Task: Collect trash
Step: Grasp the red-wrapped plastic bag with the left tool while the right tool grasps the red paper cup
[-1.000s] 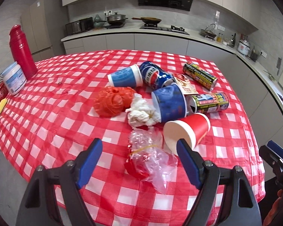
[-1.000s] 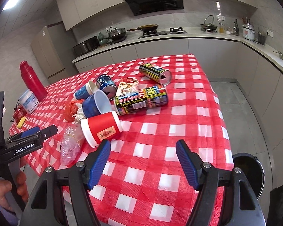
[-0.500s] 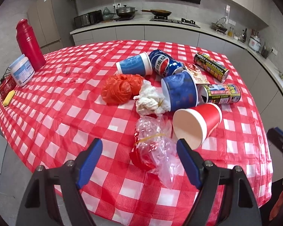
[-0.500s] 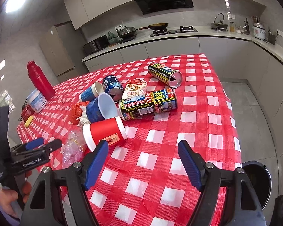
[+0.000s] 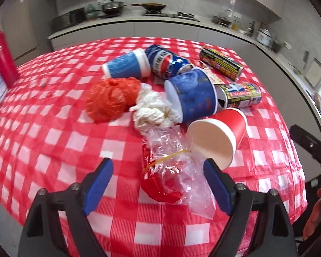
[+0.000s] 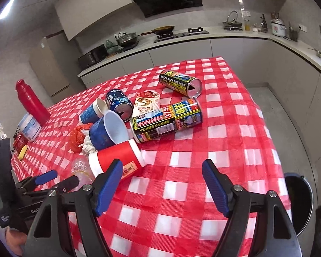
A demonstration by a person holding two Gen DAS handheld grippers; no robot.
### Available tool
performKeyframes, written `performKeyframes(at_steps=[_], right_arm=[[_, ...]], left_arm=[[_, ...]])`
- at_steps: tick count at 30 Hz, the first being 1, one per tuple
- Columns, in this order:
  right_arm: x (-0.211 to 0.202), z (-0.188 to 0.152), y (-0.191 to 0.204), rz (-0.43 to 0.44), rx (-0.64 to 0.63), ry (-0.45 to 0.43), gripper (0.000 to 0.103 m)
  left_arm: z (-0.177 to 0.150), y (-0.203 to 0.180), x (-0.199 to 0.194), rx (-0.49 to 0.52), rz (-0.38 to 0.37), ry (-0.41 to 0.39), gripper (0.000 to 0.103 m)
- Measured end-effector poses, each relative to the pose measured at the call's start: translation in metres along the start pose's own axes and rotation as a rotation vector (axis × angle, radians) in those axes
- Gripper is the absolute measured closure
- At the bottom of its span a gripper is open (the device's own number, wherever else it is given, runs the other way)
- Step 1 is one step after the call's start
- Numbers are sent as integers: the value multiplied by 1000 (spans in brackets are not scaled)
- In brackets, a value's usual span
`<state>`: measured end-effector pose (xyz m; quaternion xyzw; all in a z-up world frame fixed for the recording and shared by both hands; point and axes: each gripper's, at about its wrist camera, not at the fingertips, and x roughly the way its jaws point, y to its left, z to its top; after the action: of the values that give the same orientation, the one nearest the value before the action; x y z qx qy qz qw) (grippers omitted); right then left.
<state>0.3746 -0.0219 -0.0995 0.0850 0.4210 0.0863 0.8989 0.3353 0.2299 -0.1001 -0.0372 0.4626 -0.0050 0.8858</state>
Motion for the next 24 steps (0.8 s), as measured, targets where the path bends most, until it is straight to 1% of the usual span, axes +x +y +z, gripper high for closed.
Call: performKeyframes(at_steps=[4, 6, 8, 9, 12, 13, 15, 18, 19, 20, 21, 22, 23, 24], right_arm=[[4, 2, 12, -38, 13, -1, 25], [4, 3, 15, -54, 19, -7, 25], [4, 4, 18, -71, 24, -8, 25], [5, 3, 18, -75, 26, -8, 25], [7, 2, 20, -88, 36, -6, 25], [8, 2, 21, -92, 37, -3, 25], [10, 1, 22, -98, 38, 5, 25], [15, 0, 23, -99, 42, 17, 25], [16, 0, 24, -98, 43, 18, 25], [17, 0, 24, -97, 44, 20, 25], [19, 0, 25, -97, 43, 22, 25], [21, 0, 26, -94, 43, 26, 25], [23, 1, 27, -88, 44, 30, 25], [24, 1, 29, -84, 42, 32, 25]], left_arm=[[5, 9, -1, 9, -98, 29, 16], [7, 15, -5, 5, -114, 14, 16], [9, 19, -1, -3, -127, 13, 12], [10, 19, 5, -3, -132, 24, 12], [11, 18, 24, -4, -178, 69, 10], [11, 17, 28, 1, -182, 76, 8], [9, 15, 34, 12, -172, 92, 8], [6, 18, 38, 13, -205, 103, 8], [6, 20, 37, 10, -213, 95, 11], [5, 22, 34, 13, -214, 82, 19], [5, 24, 31, 22, -214, 67, 24], [6, 27, 28, 30, -219, 59, 37], [6, 30, 27, 38, -213, 55, 40], [6, 32, 25, 42, -201, 47, 41]])
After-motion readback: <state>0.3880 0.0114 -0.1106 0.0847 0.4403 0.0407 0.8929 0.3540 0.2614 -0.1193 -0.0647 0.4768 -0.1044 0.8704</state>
